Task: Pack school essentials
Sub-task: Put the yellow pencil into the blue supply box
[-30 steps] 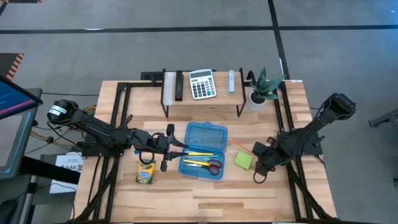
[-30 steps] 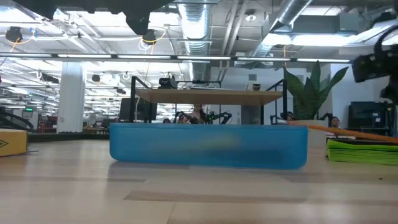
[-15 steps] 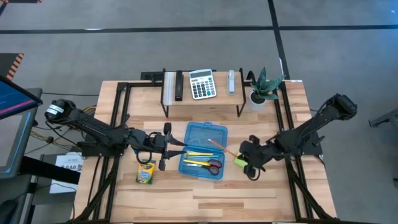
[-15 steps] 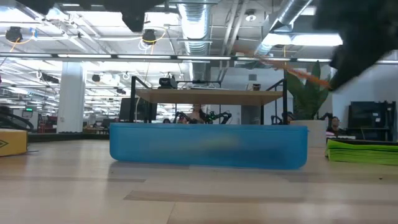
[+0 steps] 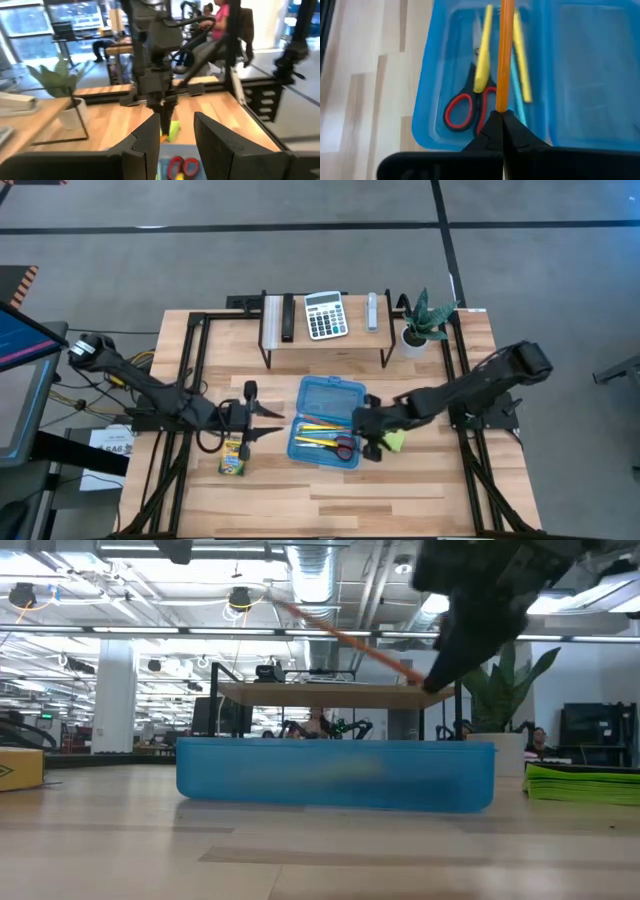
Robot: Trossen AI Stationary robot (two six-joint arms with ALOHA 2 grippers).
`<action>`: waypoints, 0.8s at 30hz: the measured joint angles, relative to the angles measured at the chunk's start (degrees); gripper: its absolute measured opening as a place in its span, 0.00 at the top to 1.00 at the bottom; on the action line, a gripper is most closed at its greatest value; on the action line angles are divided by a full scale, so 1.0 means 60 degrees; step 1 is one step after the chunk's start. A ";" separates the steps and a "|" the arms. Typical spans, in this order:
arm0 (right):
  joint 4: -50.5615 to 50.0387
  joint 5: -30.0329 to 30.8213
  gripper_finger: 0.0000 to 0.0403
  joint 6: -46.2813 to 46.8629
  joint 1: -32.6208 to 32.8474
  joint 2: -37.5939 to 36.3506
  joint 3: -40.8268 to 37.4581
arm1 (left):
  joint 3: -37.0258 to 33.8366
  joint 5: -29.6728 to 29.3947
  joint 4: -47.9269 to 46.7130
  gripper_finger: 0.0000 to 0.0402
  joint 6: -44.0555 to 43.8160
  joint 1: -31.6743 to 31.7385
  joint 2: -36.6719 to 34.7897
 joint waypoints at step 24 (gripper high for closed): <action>-0.2845 -0.0927 0.76 -0.0503 -0.0265 0.2160 0.2047 | -0.0167 -0.0741 -0.0390 0.73 -0.0075 -0.0641 -0.0106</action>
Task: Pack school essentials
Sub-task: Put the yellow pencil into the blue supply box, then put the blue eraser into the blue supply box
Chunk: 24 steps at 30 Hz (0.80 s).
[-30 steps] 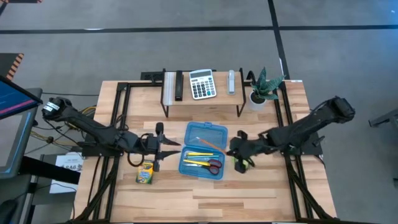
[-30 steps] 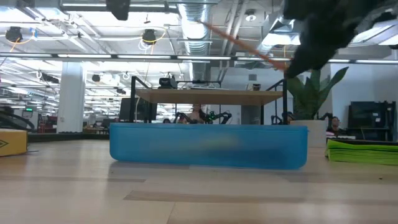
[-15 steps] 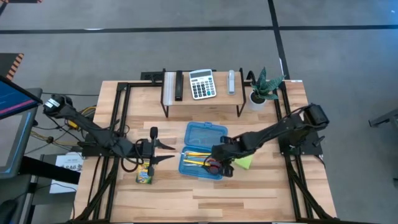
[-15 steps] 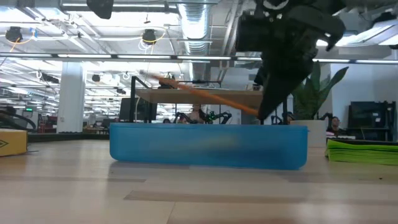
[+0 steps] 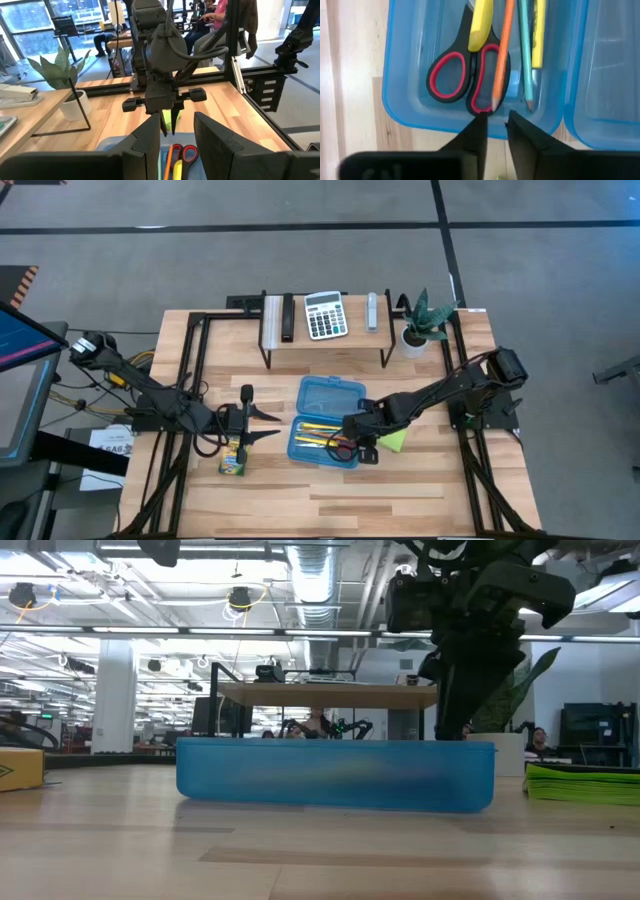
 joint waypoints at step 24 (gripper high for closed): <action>0.2401 0.1566 0.67 -0.0400 0.1224 -0.1697 -0.0007 | 0.0233 0.1011 -1.0895 0.73 -1.0010 0.0240 -0.0964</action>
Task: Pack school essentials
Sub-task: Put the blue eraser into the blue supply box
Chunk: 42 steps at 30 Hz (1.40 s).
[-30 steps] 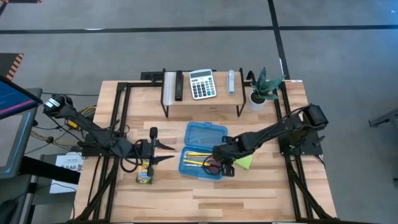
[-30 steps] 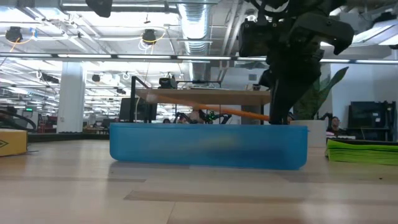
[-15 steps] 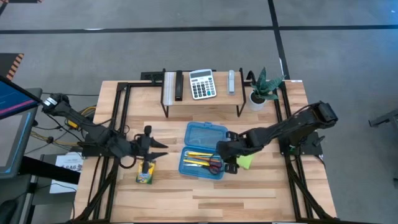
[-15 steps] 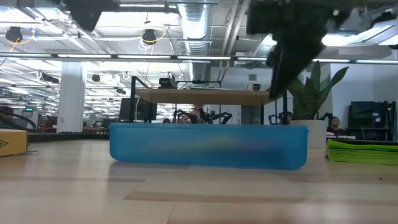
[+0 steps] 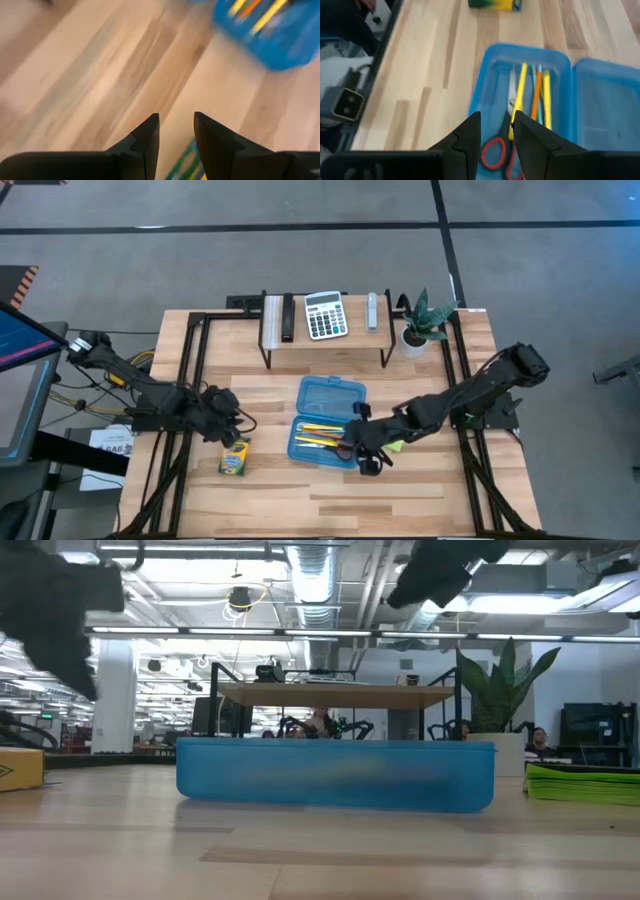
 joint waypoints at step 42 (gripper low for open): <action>0.0145 0.0018 0.67 0.0093 -0.0022 0.0116 0.0000 | -0.0561 0.3172 -0.0765 0.54 -0.0468 0.1146 0.3833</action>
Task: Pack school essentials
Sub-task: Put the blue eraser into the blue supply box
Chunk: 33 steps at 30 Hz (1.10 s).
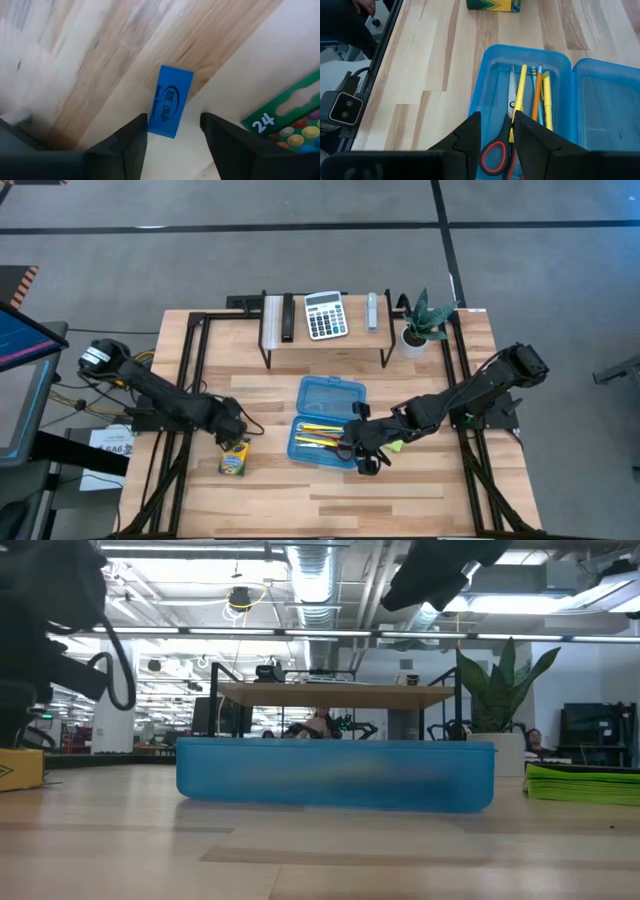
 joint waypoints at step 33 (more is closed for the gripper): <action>-0.0019 0.0263 0.67 -0.0015 -0.0007 0.0000 0.0007 | 0.0913 -0.0986 -0.0338 1.00 0.1797 0.0650 -0.0747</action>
